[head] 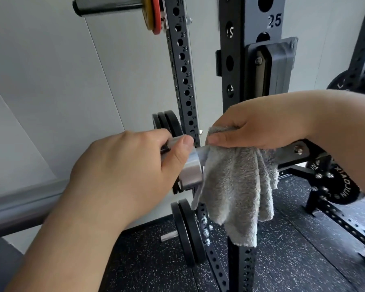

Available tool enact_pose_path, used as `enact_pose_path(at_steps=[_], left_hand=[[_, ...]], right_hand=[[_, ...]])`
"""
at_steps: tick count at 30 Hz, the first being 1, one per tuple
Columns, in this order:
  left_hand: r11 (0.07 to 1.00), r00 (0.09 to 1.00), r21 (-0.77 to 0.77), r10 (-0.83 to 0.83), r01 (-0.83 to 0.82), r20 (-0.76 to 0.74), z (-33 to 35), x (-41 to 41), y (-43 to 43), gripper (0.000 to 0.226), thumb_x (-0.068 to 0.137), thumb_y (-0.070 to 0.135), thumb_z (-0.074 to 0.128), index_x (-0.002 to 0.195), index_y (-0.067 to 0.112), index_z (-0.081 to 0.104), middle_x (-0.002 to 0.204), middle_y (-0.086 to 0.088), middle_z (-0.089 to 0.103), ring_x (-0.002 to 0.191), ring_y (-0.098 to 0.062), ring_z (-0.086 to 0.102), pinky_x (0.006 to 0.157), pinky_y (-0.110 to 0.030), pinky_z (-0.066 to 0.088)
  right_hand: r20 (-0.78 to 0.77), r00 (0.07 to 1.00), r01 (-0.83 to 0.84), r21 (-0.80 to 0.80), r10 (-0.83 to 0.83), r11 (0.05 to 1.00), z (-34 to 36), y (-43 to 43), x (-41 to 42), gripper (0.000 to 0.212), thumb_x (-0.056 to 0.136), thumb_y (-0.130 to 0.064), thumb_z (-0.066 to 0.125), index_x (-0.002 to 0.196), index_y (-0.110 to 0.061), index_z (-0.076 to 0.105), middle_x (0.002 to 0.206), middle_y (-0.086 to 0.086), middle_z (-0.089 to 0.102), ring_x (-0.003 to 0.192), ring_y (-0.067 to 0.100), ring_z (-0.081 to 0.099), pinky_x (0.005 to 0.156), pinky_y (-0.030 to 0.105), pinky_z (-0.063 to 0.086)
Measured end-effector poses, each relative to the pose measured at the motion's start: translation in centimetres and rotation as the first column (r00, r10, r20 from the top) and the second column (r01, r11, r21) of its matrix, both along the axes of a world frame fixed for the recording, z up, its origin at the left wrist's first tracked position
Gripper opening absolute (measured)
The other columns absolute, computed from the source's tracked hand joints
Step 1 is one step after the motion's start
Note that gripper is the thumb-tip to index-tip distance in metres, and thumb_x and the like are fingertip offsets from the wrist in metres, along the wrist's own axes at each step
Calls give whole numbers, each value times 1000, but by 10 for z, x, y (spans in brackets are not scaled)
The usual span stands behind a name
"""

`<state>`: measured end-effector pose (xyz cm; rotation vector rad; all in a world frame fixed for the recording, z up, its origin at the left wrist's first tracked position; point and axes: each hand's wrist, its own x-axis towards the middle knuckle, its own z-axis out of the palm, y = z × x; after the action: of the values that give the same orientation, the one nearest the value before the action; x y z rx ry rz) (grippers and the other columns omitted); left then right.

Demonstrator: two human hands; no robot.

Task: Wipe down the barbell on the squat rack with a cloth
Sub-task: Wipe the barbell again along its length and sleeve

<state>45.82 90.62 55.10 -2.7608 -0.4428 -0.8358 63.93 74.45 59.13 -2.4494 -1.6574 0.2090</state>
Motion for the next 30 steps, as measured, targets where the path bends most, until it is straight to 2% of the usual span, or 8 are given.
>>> enact_pose_path(at_steps=[3, 8, 15, 17, 20, 23, 27, 30], left_hand=[[1000, 1000, 19, 10, -10, 2, -1, -3, -1, 81, 86, 78, -12, 97, 37, 57, 66, 7, 61, 65, -17, 58, 58, -32, 49], [999, 1000, 44, 6, -5, -18, -1, -2, -2, 73, 86, 79, -8, 92, 36, 50, 62, 6, 57, 61, -20, 53, 53, -30, 39], [998, 999, -60, 11, -14, -49, 3, -1, 1, 82, 85, 81, -9, 102, 40, 60, 72, 10, 64, 73, -16, 62, 67, -34, 55], [998, 998, -58, 19, -22, -52, 3, 0, 1, 80, 87, 81, -9, 100, 40, 59, 70, 10, 63, 73, -16, 61, 67, -34, 55], [998, 998, -54, 34, -37, -55, 3, 0, 0, 80, 86, 80, -7, 101, 38, 59, 74, 9, 65, 75, -19, 62, 68, -35, 55], [999, 999, -38, 14, -16, -46, 3, -2, 0, 79, 86, 79, -8, 100, 38, 58, 68, 8, 63, 68, -15, 60, 62, -32, 52], [998, 997, -61, -11, 6, -80, 4, -5, 2, 81, 85, 83, -13, 100, 42, 55, 66, 9, 61, 68, -13, 60, 62, -32, 52], [999, 998, -44, 3, -6, -69, 4, -3, 1, 80, 85, 81, -11, 98, 40, 56, 65, 8, 62, 66, -12, 60, 61, -33, 53]], right_hand=[[-33, 999, -23, -14, 22, 1000, 1, -2, -4, 52, 82, -78, 38, 87, -34, 66, 81, -12, 72, 68, 2, 67, 73, 28, 51], [131, 991, -27, 73, 17, 997, -8, 2, -10, 54, 90, -78, 38, 80, -30, 61, 72, -5, 67, 66, 5, 65, 60, 23, 47], [257, 964, 19, 184, -67, 983, -7, -17, -16, 43, 77, -79, 56, 80, -36, 57, 70, -14, 62, 65, -3, 60, 56, 20, 40], [310, 950, -28, 186, -32, 982, -9, -16, -19, 39, 81, -76, 59, 82, -38, 56, 69, -17, 60, 72, -9, 58, 56, 19, 36], [378, 922, -149, 140, 86, 979, -23, 2, -26, 36, 89, -72, 59, 97, -37, 57, 73, -15, 59, 65, -1, 56, 59, 21, 38], [359, 929, -138, 105, 92, 985, -26, 7, -28, 37, 92, -70, 58, 98, -34, 51, 76, -12, 57, 65, 1, 53, 59, 24, 38], [249, 968, -12, -29, 19, 999, -5, -20, -13, 32, 91, -70, 51, 98, -39, 59, 82, -16, 64, 71, -2, 59, 62, 16, 38], [260, 966, 14, -40, -3, 999, -4, -26, -10, 29, 93, -67, 56, 93, -38, 58, 80, -14, 64, 70, 0, 59, 62, 19, 36]])
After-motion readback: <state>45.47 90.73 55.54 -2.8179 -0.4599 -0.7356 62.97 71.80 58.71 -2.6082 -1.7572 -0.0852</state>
